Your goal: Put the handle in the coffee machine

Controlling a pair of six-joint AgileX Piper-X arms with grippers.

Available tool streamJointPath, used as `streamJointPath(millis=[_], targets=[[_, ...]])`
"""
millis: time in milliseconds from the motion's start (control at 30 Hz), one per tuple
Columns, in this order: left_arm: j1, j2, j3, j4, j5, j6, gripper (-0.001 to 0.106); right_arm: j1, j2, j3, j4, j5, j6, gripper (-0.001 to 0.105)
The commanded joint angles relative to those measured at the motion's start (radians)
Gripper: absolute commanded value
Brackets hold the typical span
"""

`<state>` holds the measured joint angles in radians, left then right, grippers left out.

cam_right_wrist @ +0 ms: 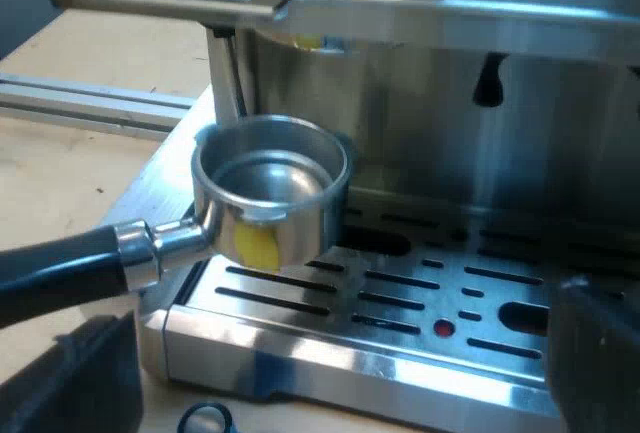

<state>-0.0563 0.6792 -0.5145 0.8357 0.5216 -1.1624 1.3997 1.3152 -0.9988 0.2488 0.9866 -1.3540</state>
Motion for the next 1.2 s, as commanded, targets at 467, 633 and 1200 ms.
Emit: streamJointPath(millis=[467, 633, 1200], targets=[[-0.001, 0.075, -0.015, -0.085, 0.037, 0.038, 0.0, 0.032, 0.16, -0.003, -0.377, 0.113, -0.155, 0.083], [-0.001, 0.075, -0.015, -0.088, 0.037, 0.034, 0.0, 0.067, 0.222, -0.003, -0.505, 0.193, -0.206, 0.083], [0.025, 0.075, -0.015, -0.089, -0.024, 0.022, 0.0, 0.044, 0.318, -0.003, -0.589, 0.213, -0.194, 0.083]])
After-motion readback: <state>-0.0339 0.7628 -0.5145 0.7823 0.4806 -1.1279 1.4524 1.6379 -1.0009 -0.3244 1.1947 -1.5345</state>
